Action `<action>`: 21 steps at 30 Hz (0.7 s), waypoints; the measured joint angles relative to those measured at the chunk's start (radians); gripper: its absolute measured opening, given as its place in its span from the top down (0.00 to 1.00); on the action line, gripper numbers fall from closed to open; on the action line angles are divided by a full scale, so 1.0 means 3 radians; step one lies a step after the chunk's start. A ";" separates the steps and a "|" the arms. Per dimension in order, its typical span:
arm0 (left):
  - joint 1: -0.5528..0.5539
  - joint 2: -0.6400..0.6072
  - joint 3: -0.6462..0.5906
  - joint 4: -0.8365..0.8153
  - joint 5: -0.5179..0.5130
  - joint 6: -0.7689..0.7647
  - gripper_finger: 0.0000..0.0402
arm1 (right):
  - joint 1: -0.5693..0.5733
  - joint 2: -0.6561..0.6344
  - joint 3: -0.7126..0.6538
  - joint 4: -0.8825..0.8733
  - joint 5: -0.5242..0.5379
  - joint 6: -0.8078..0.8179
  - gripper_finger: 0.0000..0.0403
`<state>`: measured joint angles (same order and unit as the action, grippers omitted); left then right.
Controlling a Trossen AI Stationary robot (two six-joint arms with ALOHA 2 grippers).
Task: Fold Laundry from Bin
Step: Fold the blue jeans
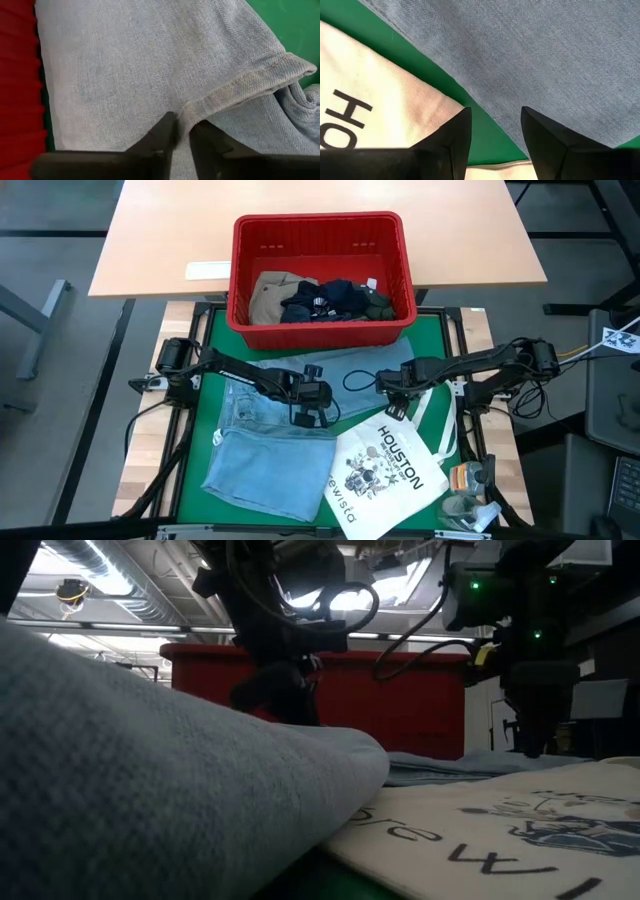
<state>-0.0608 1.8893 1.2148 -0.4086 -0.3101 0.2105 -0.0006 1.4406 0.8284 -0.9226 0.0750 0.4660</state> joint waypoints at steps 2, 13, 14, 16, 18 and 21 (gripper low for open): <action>-0.0001 0.0000 0.0000 0.0001 0.0005 -0.0009 0.78 | 0.0000 0.0000 0.0000 0.0000 -0.0005 0.0001 0.58; -0.0097 -0.0080 0.0125 -0.0069 0.0048 -0.0434 0.69 | 0.0000 0.0000 0.0325 -0.0402 -0.0010 -0.0124 0.58; -0.0110 -0.0109 0.0168 -0.0115 0.0092 -0.0451 0.69 | 0.0000 0.0000 0.0357 -0.0417 -0.0014 -0.0179 0.58; -0.0133 -0.0184 0.0263 -0.0209 0.0140 -0.0519 0.69 | 0.0000 0.0000 0.0422 -0.0422 -0.0021 -0.0284 0.58; -0.0159 -0.0262 0.0365 -0.0424 0.0144 -0.0600 0.69 | 0.0000 0.0000 0.0479 -0.0422 -0.0024 -0.0368 0.58; -0.0192 -0.0434 0.0491 -0.0850 0.0260 -0.0741 0.69 | 0.0000 0.0000 0.0540 -0.0391 -0.0026 -0.0458 0.58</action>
<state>-0.1186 1.7592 1.3622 -0.6637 -0.2321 -0.0117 -0.0006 1.4406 0.9903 -1.0398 0.0673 0.3286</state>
